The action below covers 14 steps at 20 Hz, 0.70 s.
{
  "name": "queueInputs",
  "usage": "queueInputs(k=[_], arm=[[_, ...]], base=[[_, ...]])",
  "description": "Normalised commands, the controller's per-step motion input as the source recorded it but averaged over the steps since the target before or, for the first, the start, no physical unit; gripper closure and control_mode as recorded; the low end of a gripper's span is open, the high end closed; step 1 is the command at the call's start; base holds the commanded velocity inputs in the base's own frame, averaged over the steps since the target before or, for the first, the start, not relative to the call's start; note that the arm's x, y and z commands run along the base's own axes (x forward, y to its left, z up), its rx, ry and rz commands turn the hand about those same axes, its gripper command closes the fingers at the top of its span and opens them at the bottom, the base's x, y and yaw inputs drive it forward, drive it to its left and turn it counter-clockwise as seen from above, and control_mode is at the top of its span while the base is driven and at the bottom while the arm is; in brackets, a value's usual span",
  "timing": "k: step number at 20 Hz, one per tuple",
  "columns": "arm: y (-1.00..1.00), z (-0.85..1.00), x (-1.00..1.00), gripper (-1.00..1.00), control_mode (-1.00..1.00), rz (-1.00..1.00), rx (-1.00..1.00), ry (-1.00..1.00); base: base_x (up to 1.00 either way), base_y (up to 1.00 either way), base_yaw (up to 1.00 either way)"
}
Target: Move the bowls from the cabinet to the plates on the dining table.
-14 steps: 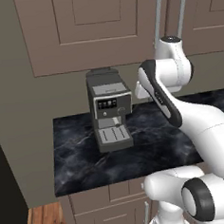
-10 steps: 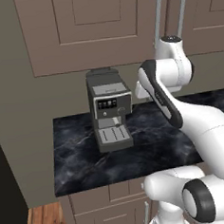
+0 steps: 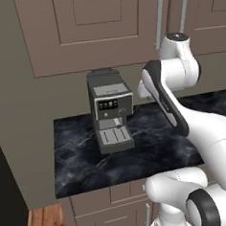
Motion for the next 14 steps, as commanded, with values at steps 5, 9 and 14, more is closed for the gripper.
queueInputs(k=[5,9,14], arm=[[0.00,0.25,-0.14,-1.00,-1.00,0.00,0.00,-0.08],[0.00,0.32,-0.10,-1.00,-1.00,0.00,0.00,-0.06],[0.00,0.31,-0.07,-1.00,-1.00,0.00,0.00,-0.04]], base=[[0.00,0.00,0.00],[0.00,0.00,0.00],[0.00,0.00,0.00]])
